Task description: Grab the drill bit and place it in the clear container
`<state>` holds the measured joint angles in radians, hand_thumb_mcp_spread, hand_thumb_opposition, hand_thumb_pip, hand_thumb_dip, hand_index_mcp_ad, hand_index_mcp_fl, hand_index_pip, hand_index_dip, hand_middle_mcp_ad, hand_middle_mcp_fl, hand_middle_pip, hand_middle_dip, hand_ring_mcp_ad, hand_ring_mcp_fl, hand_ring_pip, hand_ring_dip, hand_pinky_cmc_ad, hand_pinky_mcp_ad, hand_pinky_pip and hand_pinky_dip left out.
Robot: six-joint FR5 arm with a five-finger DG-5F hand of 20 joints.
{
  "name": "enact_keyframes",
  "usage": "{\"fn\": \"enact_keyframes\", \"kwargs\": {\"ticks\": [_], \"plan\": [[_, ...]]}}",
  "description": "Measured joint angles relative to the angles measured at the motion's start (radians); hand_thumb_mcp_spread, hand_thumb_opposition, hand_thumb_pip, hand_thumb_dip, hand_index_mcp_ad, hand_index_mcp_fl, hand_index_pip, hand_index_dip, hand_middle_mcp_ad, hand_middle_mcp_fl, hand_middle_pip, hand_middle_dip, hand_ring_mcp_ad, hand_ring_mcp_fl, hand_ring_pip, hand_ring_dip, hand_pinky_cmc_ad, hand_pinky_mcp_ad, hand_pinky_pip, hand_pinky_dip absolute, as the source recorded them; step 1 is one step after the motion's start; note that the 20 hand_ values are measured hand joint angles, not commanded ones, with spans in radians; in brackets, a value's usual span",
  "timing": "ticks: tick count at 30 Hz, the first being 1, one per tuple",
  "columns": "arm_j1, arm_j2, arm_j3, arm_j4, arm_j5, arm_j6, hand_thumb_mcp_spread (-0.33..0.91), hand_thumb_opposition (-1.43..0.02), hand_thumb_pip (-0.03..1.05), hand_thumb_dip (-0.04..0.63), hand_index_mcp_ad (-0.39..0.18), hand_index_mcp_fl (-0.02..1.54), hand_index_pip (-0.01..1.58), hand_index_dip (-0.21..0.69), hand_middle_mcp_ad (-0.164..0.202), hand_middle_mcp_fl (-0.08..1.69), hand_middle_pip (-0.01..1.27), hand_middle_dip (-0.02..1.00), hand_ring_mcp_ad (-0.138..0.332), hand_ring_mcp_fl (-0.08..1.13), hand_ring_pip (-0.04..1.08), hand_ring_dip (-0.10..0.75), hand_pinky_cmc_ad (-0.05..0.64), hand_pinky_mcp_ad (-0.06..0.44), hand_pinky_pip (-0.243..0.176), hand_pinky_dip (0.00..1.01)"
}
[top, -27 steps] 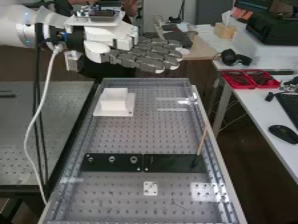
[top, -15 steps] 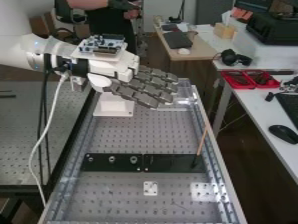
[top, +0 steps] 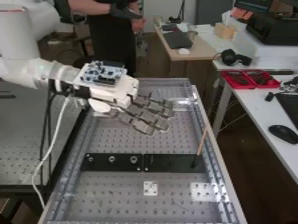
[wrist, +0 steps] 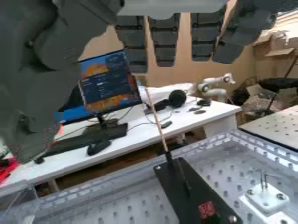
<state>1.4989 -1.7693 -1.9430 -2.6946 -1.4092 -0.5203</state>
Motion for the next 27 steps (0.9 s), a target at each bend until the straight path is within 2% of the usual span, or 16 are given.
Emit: {"fn": "enact_keyframes", "kwargs": {"ticks": [5,7,10,12,15,17,21,27], "plan": [[-0.009,-0.032,0.003,0.015,0.000,0.010,0.31,-0.76,0.53,0.094,-0.003,0.23,0.12,0.274,0.119,0.04,0.14,0.07,0.216,0.01,0.08,0.012,0.239,0.166,-0.106,0.27],[-0.014,-0.043,0.006,0.021,-0.003,0.011,0.33,-0.77,0.56,0.113,-0.007,0.23,0.21,0.274,0.119,0.03,0.15,0.08,0.222,0.00,0.09,0.012,0.239,0.168,-0.106,0.27],[-0.026,-0.065,0.016,0.032,-0.015,0.015,0.34,-0.79,0.56,0.169,-0.007,0.25,0.39,0.271,0.115,0.04,0.14,0.10,0.222,0.00,0.08,0.009,0.239,0.166,-0.105,0.27],[-0.038,-0.084,0.028,0.045,-0.029,0.018,0.36,-0.80,0.65,0.185,-0.012,0.28,0.56,0.265,0.115,0.06,0.15,0.11,0.222,0.00,0.08,0.012,0.241,0.166,-0.105,0.27],[-0.051,-0.103,0.044,0.054,-0.047,0.023,0.38,-0.82,0.66,0.206,-0.019,0.31,0.76,0.250,0.115,0.12,0.15,0.12,0.227,0.00,0.08,0.012,0.241,0.166,-0.108,0.27],[-0.065,-0.122,0.063,0.060,-0.064,0.029,0.38,-0.83,0.65,0.237,-0.023,0.32,0.83,0.220,0.119,0.12,0.14,0.13,0.227,0.00,0.08,0.012,0.241,0.169,-0.105,0.26],[-0.091,-0.156,0.099,0.074,-0.099,0.035,0.38,-0.85,0.65,0.253,-0.026,0.37,1.01,0.202,0.115,0.17,0.15,0.16,0.227,-0.01,0.08,0.012,0.241,0.169,-0.105,0.25],[-0.118,-0.200,0.142,0.072,-0.134,0.035,0.41,-0.86,0.65,0.257,-0.047,0.39,1.12,0.188,0.115,0.19,0.14,0.16,0.225,-0.01,0.08,0.012,0.241,0.166,-0.103,0.21]]}}
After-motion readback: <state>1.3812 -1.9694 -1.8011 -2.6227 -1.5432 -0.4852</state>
